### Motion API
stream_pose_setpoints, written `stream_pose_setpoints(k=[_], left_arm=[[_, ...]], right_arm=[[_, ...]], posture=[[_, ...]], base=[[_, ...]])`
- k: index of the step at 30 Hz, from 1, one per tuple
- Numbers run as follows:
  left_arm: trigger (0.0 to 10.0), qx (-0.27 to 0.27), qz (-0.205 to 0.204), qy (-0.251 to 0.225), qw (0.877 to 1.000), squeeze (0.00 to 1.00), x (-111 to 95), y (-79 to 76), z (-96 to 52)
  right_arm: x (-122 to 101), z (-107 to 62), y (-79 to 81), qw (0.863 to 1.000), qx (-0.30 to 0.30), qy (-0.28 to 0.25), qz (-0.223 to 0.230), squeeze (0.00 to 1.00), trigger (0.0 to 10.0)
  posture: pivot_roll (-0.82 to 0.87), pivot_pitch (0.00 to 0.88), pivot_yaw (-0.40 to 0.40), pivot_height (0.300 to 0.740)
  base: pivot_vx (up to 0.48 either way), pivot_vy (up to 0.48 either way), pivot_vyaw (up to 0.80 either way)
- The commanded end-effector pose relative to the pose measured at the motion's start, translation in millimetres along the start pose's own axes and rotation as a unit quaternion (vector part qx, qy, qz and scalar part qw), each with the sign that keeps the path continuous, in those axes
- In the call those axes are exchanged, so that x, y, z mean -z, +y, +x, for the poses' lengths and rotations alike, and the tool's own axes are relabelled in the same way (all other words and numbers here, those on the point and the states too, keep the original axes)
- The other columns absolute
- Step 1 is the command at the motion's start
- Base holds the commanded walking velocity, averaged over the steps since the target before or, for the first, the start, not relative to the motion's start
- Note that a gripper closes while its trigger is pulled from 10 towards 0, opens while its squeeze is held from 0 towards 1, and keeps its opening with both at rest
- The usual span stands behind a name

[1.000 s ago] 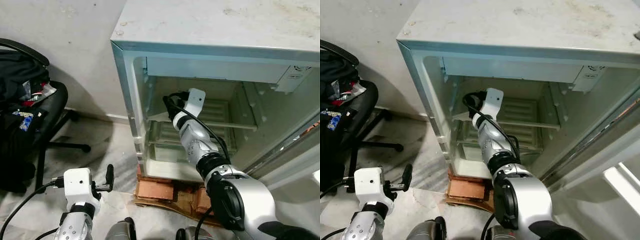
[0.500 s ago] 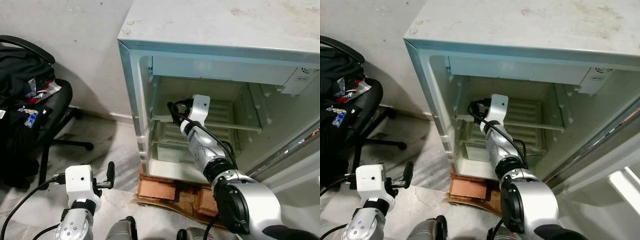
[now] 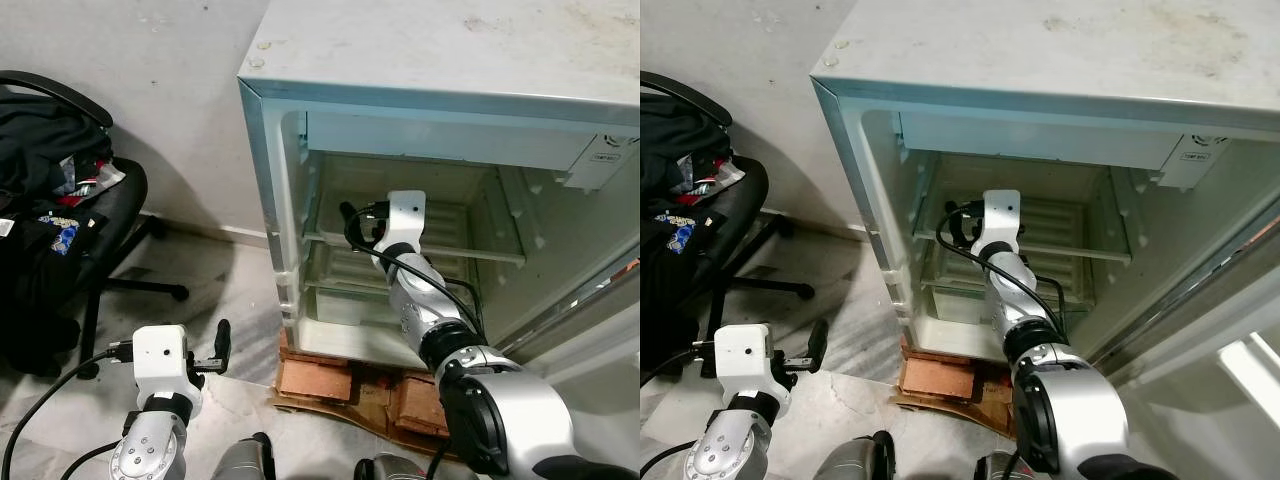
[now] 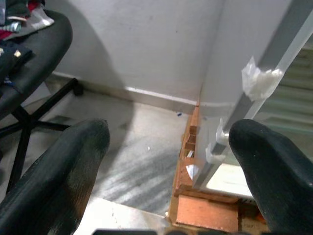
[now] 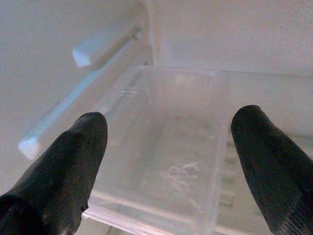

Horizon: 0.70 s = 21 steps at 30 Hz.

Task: Restocking fridge

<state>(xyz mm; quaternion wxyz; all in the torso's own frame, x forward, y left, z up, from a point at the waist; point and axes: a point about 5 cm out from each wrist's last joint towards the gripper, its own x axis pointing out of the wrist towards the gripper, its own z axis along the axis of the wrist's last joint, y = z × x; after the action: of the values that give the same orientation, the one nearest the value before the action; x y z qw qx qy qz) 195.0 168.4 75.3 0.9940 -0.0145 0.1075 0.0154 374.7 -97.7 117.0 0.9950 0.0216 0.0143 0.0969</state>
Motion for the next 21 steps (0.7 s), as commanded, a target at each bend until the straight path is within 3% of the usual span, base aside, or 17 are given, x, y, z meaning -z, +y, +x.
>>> stream_pose_setpoints(k=[1, 11, 18, 19, 20, 21], left_arm=[[10.0, -0.004, 0.008, 0.01, 1.0, 0.0, 4, 2.7, -2.2], [10.0, -0.006, 0.011, 0.005, 1.0, 0.0, 3, 4.4, 0.0], [10.0, -0.034, 0.023, -0.017, 0.999, 0.0, -5, 5.7, 12.9], [10.0, -0.035, 0.026, -0.02, 0.999, 0.0, -7, 6.2, 14.7], [10.0, -0.035, 0.026, -0.02, 0.999, 0.0, -7, 6.2, 14.7], [10.0, -0.039, 0.031, -0.025, 0.998, 0.0, -9, 7.9, 18.6]], right_arm=[[-7, 0.8, 0.9, 1.0, -0.005, -0.023, -0.018, 1.0, 10.0], [-12, -2.6, -8.5, 0.998, -0.012, -0.052, -0.017, 1.0, 10.0], [-14, -23.4, -28.5, 0.994, -0.017, -0.101, -0.028, 1.0, 10.0], [-12, -27.7, -29.9, 0.994, -0.017, -0.102, -0.03, 0.85, 10.0], [-12, -27.7, -29.9, 0.994, -0.017, -0.102, -0.03, 0.85, 10.0], [-5, -39.5, -34.5, 0.995, -0.011, -0.098, -0.033, 0.0, 10.0]], posture=[[0.12, 0.186, 0.026, 0.74], [0.12, 0.174, 0.023, 0.74], [0.09, 0.132, 0.028, 0.74], [0.08, 0.13, 0.031, 0.74], [0.08, 0.13, 0.031, 0.74], [0.07, 0.115, 0.026, 0.74]], base=[[0.0, 0.0, 0.0], [0.0, 0.0, 0.0], [0.0, 0.0, 0.0], [0.0, 0.0, 0.0], [0.0, 0.0, 0.0], [0.0, 0.0, 0.0]])
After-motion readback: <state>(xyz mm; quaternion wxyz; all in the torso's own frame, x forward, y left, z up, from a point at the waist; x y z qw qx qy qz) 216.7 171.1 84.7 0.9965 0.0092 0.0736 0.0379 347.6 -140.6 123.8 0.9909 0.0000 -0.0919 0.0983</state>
